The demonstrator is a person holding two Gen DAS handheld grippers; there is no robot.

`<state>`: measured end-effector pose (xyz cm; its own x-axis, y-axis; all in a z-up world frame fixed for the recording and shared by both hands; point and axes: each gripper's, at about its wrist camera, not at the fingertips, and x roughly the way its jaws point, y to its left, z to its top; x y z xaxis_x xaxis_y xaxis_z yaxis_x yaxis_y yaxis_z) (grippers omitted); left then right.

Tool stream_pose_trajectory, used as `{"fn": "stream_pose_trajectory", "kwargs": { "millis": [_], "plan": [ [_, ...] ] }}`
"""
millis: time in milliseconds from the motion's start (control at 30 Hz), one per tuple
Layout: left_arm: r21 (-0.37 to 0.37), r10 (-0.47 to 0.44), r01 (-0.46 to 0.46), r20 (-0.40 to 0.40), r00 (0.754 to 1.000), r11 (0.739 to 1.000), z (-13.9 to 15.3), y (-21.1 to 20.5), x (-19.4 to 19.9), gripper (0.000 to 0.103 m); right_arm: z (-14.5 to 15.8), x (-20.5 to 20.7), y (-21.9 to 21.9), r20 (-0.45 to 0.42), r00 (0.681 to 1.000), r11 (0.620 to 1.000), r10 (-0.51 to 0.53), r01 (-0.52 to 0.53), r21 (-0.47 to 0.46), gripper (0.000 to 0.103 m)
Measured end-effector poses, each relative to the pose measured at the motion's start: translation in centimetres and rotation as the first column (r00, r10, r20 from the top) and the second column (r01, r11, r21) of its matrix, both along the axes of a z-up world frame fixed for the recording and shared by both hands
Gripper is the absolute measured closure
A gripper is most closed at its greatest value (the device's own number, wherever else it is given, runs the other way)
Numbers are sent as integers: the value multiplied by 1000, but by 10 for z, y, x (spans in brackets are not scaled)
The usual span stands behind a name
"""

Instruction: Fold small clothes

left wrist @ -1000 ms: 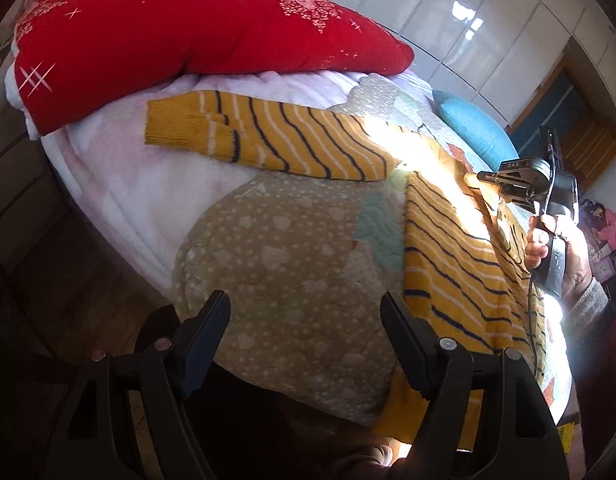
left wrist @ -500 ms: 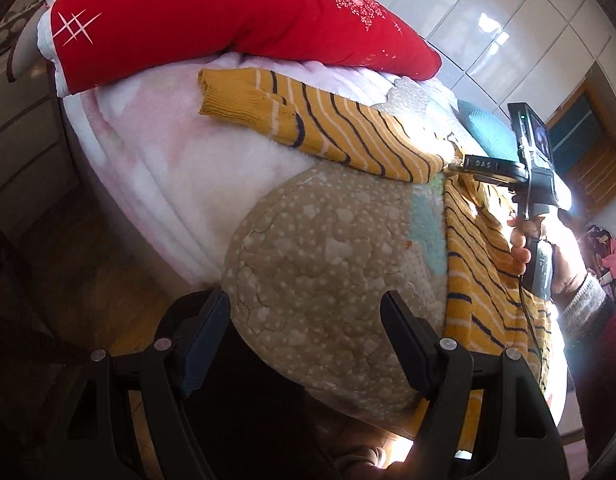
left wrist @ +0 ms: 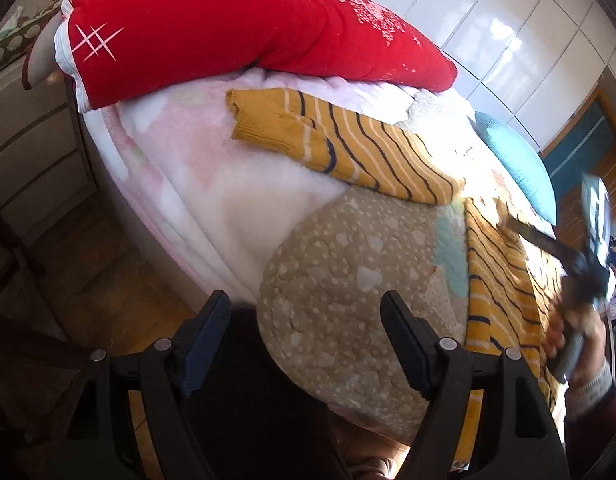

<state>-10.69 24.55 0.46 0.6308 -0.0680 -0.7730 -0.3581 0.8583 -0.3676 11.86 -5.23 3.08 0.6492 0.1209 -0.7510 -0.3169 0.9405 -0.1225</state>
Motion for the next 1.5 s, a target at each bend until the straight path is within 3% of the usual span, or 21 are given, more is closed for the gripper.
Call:
{"fn": "stream_pose_trajectory", "kwargs": {
  "millis": [100, 200, 300, 400, 467, 533, 667, 800, 833, 867, 900, 933, 1067, 1200, 1300, 1400, 1500],
  "plan": [
    [-5, 16, -16, 3, 1000, 1000, 2, 5, 6, 27, 5, -7, -65, 21, 993, 993, -119, 119, 9, 32],
    [15, 20, -20, 3, 1000, 1000, 3, 5, 10, 27, 4, -4, -153, -29, 954, 949, -298, 300, 94, 32],
    [26, 31, -31, -6, 999, 999, 3, 11, 19, 27, -12, 5, -252, -174, 872, 841, -458, 489, 231, 33],
    [17, 88, -88, 5, 996, 996, 5, 28, 30, 27, -26, -5, -328, -240, 735, 698, -634, 678, 232, 31],
    [6, 123, -123, 10, 992, 992, 5, 42, 40, 26, -26, -22, -357, -250, 710, 649, -659, 704, 288, 31],
    [-10, 138, -138, -7, 990, 990, 2, 52, 54, 26, -20, -40, -368, -237, 704, 634, -669, 707, 312, 31],
    [-19, 112, -113, -22, 993, 993, -7, 61, 89, 26, -13, -69, -361, -188, 731, 670, -656, 679, 301, 31],
    [-8, 150, -150, -35, 988, 989, -10, 69, 118, 27, -10, -90, -348, -156, 752, 698, -641, 655, 290, 31],
    [12, 164, -164, -39, 986, 986, -5, 69, 122, 47, -11, -93, -346, -148, 752, 700, -643, 655, 284, 31],
    [31, 168, -166, -41, 985, 986, 0, 68, 126, 77, -11, -97, -344, -143, 751, 701, -645, 656, 280, 31],
    [30, 159, -158, -39, 987, 987, 7, 68, 131, 87, -12, -100, -344, -141, 749, 700, -647, 657, 281, 31],
    [8, 153, -153, -30, 988, 988, 15, 69, 135, 96, -13, -104, -344, -142, 749, 698, -647, 657, 286, 31],
    [9, 116, -116, 33, 993, 993, 64, 52, 158, 96, -13, -114, -342, -138, 763, 701, -631, 638, 320, 31],
    [18, -23, 21, 129, 991, 1000, 119, -12, 197, 97, -8, -127, -340, -104, 782, 711, -615, 606, 357, 32],
    [16, -177, 177, 184, 967, 984, 147, -92, 233, 97, -3, -138, -342, -79, 790, 714, -607, 587, 383, 32],
    [15, -350, 355, 210, 913, 935, 159, -186, 258, 97, -1, -146, -348, -79, 797, 712, -599, 575, 403, 32],
    [4, -504, 514, 207, 839, 858, 153, -285, 278, 97, -2, -156, -354, -81, 796, 703, -600, 573, 421, 32]
  ]
}}
